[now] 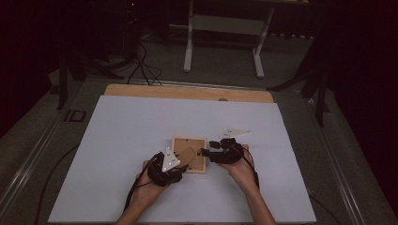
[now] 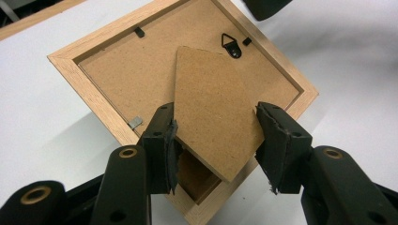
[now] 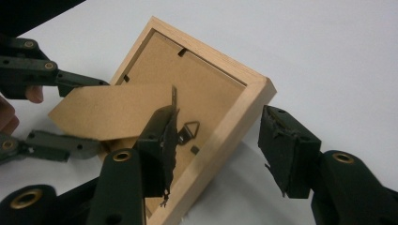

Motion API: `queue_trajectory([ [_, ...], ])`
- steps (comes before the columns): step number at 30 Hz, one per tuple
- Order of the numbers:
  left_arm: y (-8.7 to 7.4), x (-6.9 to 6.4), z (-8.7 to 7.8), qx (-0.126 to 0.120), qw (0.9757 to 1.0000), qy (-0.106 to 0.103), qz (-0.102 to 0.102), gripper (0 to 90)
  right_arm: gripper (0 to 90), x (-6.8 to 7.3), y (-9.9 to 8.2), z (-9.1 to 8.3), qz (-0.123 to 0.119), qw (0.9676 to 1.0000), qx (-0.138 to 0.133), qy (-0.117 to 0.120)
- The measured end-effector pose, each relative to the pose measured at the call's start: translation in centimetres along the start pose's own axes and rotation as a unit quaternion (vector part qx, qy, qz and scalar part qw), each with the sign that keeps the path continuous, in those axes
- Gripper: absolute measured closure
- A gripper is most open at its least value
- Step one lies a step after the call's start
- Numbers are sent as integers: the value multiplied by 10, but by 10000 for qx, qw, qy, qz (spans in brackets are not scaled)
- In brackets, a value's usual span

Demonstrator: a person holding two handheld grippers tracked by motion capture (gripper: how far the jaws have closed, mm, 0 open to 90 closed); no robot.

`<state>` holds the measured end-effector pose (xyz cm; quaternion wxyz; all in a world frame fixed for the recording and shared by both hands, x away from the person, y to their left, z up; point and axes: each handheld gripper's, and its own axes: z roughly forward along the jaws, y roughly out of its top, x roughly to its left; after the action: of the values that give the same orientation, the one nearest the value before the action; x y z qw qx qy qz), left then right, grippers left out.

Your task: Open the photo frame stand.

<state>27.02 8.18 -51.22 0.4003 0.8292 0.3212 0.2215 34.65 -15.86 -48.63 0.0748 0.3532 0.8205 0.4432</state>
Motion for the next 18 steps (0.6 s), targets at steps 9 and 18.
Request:
queue_trajectory([
  [9, -1, 0, 0, -66, 10000, 5, 45, 519, 396, -8, 8, 16, 347, 9992, 148, 125],
  [18, -2, 0, 0, -170, 9997, -17, 168, 519, 385, -24, 5, 29, 798, 9948, 311, 554],
])
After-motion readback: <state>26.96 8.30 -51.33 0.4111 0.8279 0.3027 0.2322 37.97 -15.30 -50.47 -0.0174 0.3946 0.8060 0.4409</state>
